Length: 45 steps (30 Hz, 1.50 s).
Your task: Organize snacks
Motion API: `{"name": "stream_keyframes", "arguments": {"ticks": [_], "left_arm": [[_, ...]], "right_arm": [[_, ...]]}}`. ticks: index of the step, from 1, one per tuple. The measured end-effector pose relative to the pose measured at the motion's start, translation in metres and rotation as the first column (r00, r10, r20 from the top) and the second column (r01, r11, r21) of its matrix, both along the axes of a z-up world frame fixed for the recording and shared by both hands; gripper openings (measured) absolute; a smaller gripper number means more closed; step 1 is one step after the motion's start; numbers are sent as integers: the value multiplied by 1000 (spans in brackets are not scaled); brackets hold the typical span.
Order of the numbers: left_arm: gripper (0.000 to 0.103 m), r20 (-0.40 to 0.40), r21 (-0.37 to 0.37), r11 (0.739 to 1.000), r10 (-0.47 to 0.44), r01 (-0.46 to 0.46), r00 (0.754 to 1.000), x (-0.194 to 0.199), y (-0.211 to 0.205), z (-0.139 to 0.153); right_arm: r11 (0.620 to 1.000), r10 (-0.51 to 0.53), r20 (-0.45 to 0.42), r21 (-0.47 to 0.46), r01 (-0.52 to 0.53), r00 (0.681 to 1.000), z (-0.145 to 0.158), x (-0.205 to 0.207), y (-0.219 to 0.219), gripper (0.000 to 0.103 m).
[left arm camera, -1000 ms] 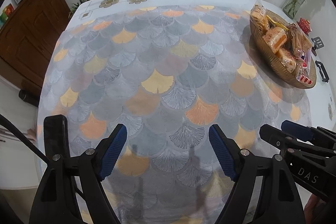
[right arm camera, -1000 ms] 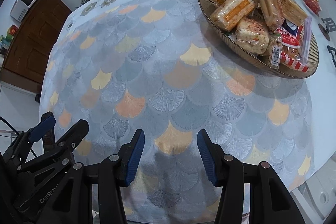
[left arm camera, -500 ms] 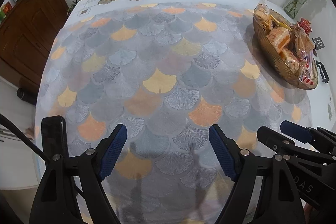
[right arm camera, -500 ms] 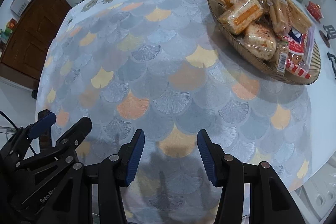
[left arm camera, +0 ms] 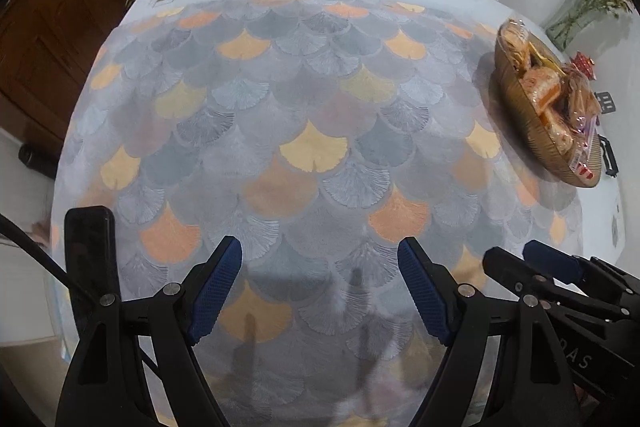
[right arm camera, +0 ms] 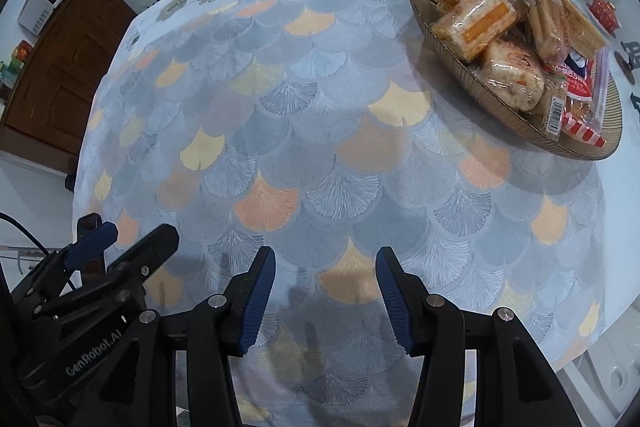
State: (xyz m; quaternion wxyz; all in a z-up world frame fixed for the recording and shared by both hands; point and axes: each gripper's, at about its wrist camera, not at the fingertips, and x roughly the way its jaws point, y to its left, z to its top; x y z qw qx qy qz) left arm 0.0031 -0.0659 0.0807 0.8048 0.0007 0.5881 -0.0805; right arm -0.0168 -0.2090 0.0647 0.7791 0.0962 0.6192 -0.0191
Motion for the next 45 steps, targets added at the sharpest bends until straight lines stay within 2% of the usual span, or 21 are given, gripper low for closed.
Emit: {"name": "stream_keyframes", "arguments": {"ticks": [2, 6, 15, 16, 20, 30, 36, 45], "left_arm": [[79, 0, 13, 1000, 2, -2, 1000, 1, 0, -1], [79, -9, -8, 1000, 21, -21, 1000, 2, 5, -2], [79, -20, 0, 1000, 1, -1, 1000, 2, 1, -4], [79, -18, 3, 1000, -1, 1, 1000, 2, 1, -4], [79, -17, 10, 1000, 0, 0, 1000, 2, 1, -5], [79, 9, 16, 999, 48, -48, 999, 6, 8, 0], [79, 8, 45, 997, 57, -58, 998, 7, 9, -1], [79, 5, 49, 997, 57, -57, 998, 8, 11, -2]], "right_arm": [[1000, 8, 2, -3, -8, 1000, 0, 1, 3, 50], [1000, 15, -3, 16, -15, 1000, -3, 0, 5, 50], [1000, 17, -48, 15, -17, 999, -12, -1, 7, 51], [1000, 15, -49, 14, -14, 999, -12, -1, 6, 53], [1000, -11, -41, 10, 12, 999, -10, -1, 0, 70], [1000, 1, -31, 9, -1, 1000, -7, -3, 1, 71], [1000, 1, -27, 7, -1, 1000, -7, -3, 0, 71], [1000, -3, -19, 3, 3, 1000, -4, -1, -4, 71]]}}
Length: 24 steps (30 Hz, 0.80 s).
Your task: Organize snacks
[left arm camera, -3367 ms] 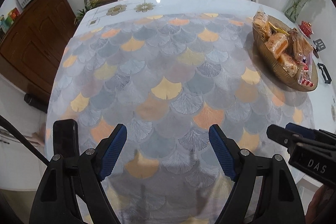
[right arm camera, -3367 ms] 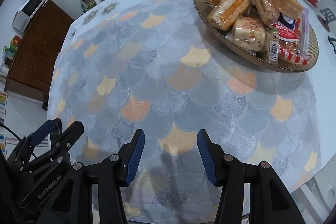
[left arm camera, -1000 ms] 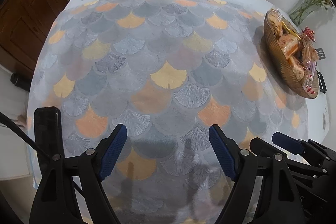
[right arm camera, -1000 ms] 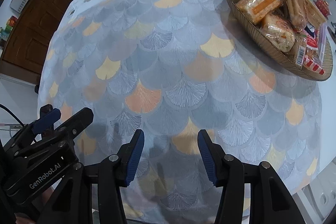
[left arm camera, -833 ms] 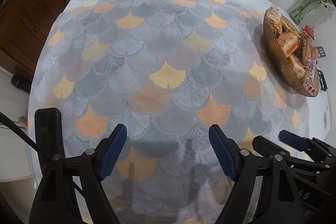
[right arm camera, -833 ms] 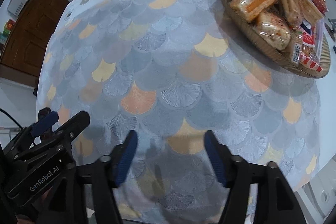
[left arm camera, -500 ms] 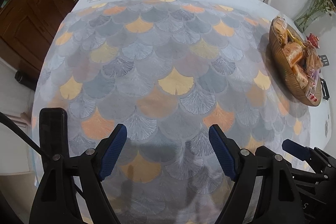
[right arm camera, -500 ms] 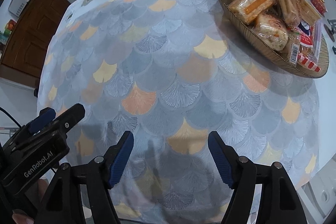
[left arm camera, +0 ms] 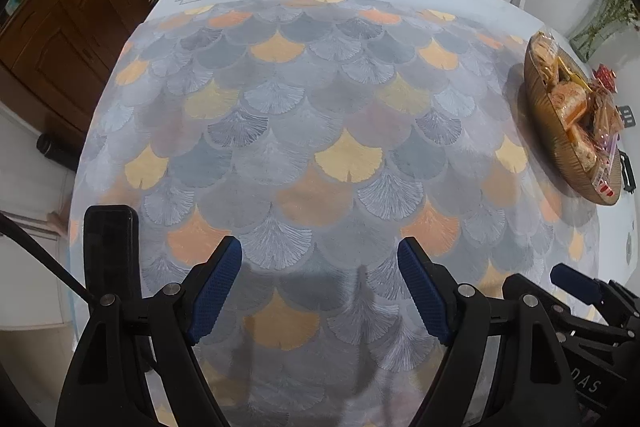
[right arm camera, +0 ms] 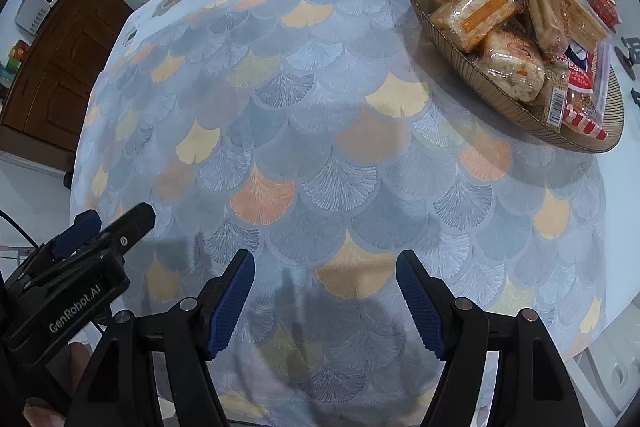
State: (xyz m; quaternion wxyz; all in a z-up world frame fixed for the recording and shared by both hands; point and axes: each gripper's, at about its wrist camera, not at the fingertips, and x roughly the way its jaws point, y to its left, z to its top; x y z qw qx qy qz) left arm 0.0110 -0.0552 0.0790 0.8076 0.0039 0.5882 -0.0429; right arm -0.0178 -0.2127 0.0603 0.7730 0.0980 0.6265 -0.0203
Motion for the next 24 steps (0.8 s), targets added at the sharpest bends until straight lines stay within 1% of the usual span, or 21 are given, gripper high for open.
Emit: {"name": "stream_keyframes", "arguments": {"ticks": [3, 13, 18, 24], "left_arm": [[79, -3, 9, 1000, -10, 10, 1000, 0, -3, -1], [79, -8, 3, 1000, -18, 18, 1000, -2, -9, -2], [79, -25, -16, 1000, -18, 18, 1000, -2, -11, -3], [79, -25, 3, 1000, -14, 15, 1000, -4, -11, -6]], "right_arm": [[1000, -1, 0, 1, 1, 1000, 0, 1, -2, 71], [1000, -4, -4, 0, 4, 1000, 0, -1, -5, 71], [1000, -10, 2, 18, 10, 1000, 0, -2, -7, 71], [1000, 1, -8, 14, -1, 1000, -3, -1, -5, 71]]}}
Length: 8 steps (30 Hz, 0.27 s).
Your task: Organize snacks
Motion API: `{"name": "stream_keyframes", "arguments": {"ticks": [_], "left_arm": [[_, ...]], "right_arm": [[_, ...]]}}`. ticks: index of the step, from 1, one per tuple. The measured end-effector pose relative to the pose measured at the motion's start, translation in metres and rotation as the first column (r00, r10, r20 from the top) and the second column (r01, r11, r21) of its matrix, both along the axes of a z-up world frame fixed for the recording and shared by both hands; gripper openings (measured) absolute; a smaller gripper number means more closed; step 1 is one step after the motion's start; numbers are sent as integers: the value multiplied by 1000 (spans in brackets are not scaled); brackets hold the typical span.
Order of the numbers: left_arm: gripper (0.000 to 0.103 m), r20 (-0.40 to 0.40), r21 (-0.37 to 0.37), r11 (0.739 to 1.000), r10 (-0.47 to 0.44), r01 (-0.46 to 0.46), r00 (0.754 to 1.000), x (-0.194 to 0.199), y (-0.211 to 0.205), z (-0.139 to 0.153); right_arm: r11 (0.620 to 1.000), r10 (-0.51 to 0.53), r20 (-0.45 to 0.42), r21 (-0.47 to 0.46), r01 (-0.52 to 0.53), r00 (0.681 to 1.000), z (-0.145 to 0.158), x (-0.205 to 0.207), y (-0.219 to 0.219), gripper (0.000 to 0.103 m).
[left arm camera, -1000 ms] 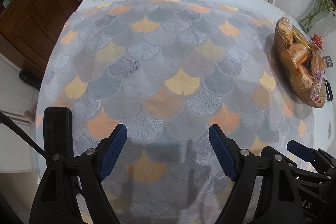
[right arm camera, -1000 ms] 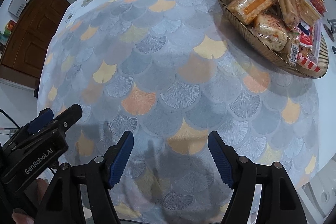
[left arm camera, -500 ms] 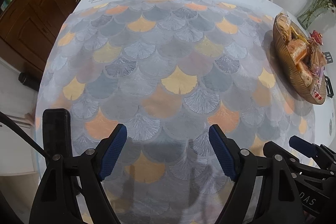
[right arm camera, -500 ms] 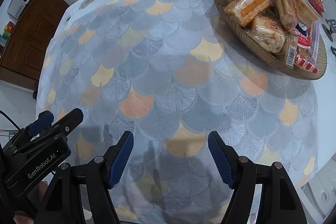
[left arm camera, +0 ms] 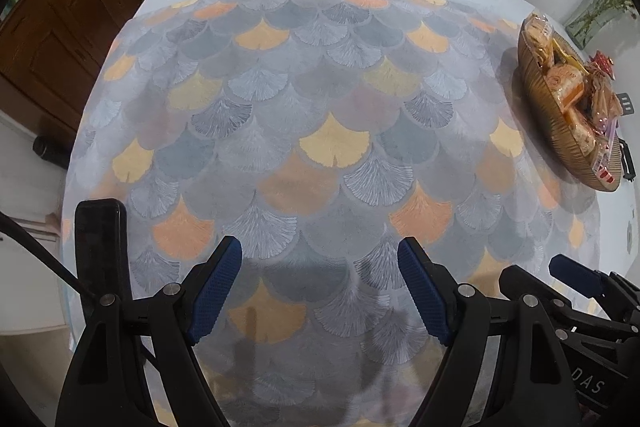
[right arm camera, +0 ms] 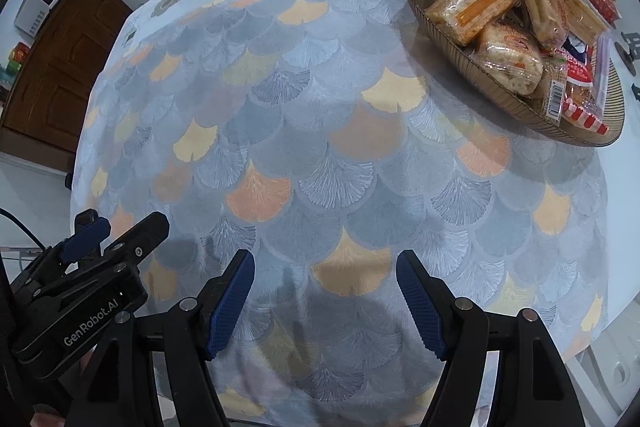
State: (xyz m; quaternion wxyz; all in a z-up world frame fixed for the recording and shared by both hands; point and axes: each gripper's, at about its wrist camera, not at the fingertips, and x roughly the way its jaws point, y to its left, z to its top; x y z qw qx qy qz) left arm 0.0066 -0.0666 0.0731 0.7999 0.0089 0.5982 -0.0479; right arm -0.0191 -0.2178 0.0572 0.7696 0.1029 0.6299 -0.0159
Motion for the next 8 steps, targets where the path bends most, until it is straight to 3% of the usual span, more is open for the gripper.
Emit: {"name": "stream_keyframes", "arguments": {"ticks": [8], "left_arm": [[79, 58, 67, 998, -4, 0, 998, 2, 2, 4]], "right_arm": [[1000, 15, 8, 8, -15, 1000, -1, 1, 2, 71]]}}
